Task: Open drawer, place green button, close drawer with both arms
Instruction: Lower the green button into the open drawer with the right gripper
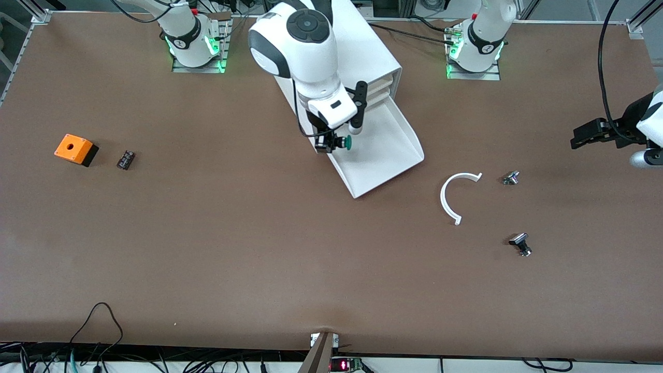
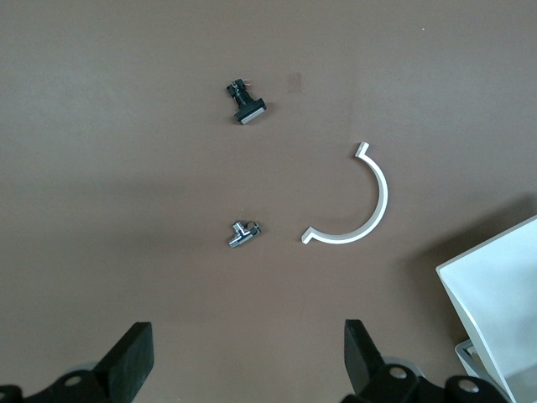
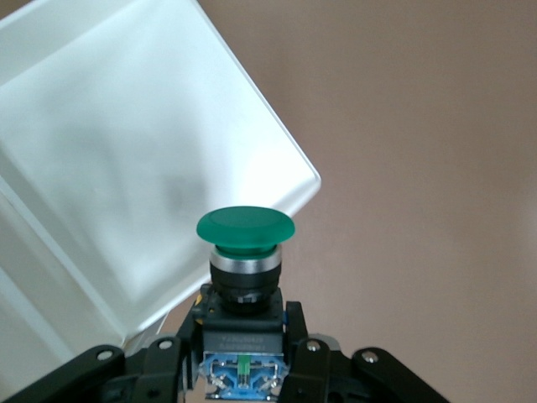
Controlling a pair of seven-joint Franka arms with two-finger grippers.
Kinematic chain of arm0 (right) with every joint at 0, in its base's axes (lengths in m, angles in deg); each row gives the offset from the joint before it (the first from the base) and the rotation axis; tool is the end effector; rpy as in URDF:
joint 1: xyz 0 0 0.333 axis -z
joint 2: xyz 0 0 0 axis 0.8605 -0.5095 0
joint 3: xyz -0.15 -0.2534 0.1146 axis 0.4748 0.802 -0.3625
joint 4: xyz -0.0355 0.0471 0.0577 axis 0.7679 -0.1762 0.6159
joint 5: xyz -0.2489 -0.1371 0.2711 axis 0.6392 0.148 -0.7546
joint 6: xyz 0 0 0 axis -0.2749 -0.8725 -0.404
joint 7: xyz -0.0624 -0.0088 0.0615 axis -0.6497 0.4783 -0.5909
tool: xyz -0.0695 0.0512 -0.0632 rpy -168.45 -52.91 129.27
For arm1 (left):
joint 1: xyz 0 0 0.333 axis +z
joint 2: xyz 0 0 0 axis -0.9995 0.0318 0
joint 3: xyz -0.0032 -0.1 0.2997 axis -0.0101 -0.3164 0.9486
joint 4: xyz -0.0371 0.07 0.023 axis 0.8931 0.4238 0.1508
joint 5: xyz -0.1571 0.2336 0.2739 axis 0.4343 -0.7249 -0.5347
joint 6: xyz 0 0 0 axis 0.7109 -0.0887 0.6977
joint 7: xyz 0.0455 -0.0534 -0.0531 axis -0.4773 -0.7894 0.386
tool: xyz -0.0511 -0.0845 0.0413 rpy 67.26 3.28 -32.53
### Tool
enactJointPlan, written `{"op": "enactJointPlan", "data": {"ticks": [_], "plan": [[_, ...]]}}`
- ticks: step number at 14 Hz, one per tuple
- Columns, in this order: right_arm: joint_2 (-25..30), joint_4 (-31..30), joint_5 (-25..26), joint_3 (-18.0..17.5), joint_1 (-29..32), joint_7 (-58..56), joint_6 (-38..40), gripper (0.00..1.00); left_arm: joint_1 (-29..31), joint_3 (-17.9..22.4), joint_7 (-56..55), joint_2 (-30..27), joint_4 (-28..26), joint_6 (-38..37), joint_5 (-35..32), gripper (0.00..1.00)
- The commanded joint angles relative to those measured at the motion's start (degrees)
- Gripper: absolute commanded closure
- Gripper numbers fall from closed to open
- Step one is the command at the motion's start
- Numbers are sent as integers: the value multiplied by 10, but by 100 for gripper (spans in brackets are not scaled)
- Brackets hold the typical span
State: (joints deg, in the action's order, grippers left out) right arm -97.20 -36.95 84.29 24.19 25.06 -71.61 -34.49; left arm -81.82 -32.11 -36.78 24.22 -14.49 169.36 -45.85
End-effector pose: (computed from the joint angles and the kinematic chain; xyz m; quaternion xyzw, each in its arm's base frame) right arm 0.4798 0.5248 0.4259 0.7237 0.6854 0.0790 0.0146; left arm 0.5792 0.0301 0.5809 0.9987 0.0189 -0.0468 0.0003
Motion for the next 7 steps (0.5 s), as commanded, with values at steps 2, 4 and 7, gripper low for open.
{"op": "enactJointPlan", "data": {"ticks": [2, 4, 7], "plan": [[-61, 69, 26, 4, -25, -91, 4, 71, -6, 6, -5, 1, 12, -14, 10, 0], [-75, 69, 27, 4, -35, -126, 3, 71, -5, 6, -5, 2, 12, -15, 10, 0], [-106, 78, 26, 4, -35, -158, -9, 71, -5, 6, -5, 2, 13, -14, 10, 0]]}}
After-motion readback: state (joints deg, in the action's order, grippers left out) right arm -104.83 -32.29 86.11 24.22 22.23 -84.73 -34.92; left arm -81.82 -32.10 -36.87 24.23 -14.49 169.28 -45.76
